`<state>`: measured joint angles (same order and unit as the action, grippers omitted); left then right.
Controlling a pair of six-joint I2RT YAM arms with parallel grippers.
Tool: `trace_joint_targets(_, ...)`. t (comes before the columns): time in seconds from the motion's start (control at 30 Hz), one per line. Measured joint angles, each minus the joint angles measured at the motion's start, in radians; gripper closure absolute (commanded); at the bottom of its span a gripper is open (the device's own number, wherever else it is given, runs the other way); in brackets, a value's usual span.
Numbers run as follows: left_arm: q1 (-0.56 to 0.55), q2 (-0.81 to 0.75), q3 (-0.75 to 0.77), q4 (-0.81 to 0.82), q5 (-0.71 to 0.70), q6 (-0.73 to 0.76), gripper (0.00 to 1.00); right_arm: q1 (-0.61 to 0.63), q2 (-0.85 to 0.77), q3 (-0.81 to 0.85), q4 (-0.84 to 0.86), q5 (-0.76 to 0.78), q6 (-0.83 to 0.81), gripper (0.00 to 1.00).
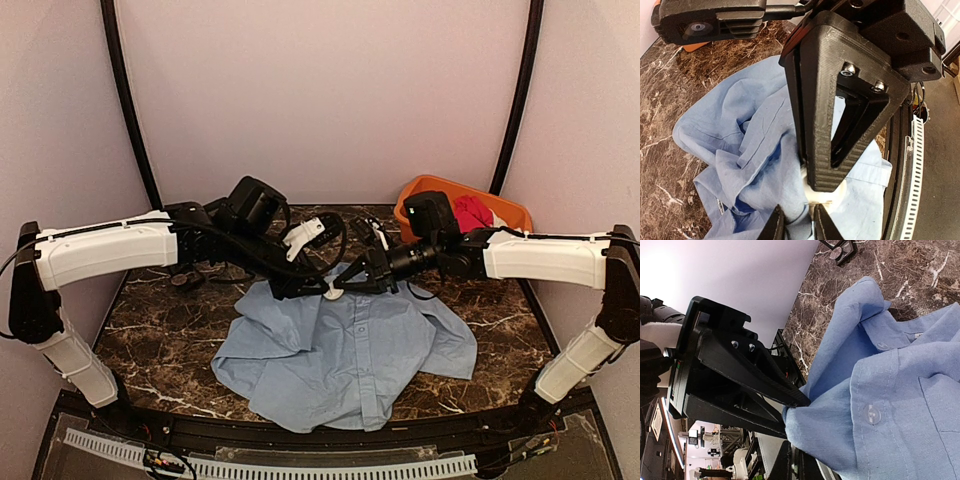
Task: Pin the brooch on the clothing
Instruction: Pin the brooch to the flattened clothing.
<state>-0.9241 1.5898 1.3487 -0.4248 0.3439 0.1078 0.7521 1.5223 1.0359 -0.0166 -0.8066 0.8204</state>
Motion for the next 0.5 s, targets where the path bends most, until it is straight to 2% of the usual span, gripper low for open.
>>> trace_joint_targets(0.5,-0.044,0.042,0.026,-0.047,-0.084,0.029,0.78,0.000,0.019,0.000,-0.060,0.002,0.001,1.00)
